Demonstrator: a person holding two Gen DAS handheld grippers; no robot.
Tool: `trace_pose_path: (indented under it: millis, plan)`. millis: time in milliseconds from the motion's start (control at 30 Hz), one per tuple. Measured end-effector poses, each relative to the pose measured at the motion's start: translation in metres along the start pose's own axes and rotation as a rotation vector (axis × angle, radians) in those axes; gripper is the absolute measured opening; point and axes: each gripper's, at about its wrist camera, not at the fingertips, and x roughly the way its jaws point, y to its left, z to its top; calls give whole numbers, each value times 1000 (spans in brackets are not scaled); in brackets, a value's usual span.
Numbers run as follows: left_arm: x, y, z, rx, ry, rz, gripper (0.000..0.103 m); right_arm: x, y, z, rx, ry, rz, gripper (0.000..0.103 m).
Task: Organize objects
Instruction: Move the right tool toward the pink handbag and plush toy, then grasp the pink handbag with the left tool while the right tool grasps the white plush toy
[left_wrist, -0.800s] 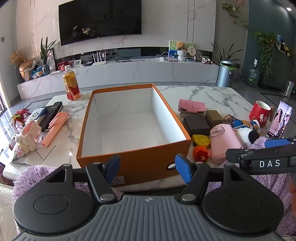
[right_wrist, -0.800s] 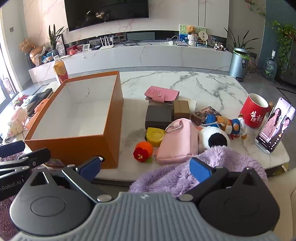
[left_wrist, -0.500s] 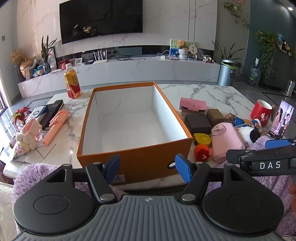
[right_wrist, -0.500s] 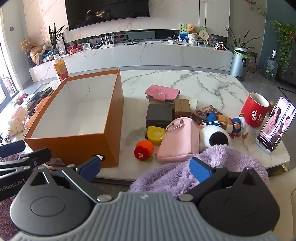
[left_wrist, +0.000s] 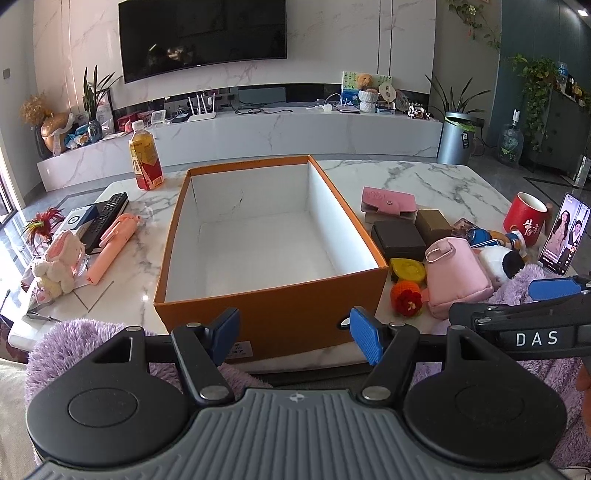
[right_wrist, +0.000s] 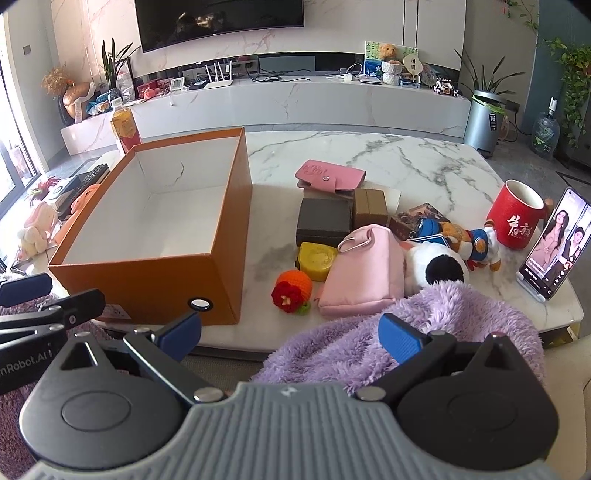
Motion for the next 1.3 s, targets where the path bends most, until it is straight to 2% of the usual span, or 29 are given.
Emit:
trace_pose_path:
  millis: [567,700,800,867,1000,1100,1167,1233,1300]
  plan:
    - [2,-1,-1,4,12,-10,76,3,-2,-1,1,12,1,102]
    - [3,-3,-1,7,18,-21,72,4,-6,-3,23,15,25,102]
    - [4,-6,1,18,22,-59,65,7,-11,-3,31,15,19,101]
    - [5,-9,3,27,20,-85,65,9,-14,-2,29,15,12,96]
    - [9,-19,11,47,26,-147,55,12,-27,-1,38,23,-1,85]
    - [13,-29,19,62,28,-196,50,16,-39,2,46,24,-15,73]
    - [18,-38,25,83,33,-222,45,19,-48,5,51,19,-28,60]
    - [24,-48,31,105,40,-245,40,21,-58,8,62,14,-41,53]
    - [30,-59,36,119,48,-270,38,23,-69,12,73,10,-60,52]
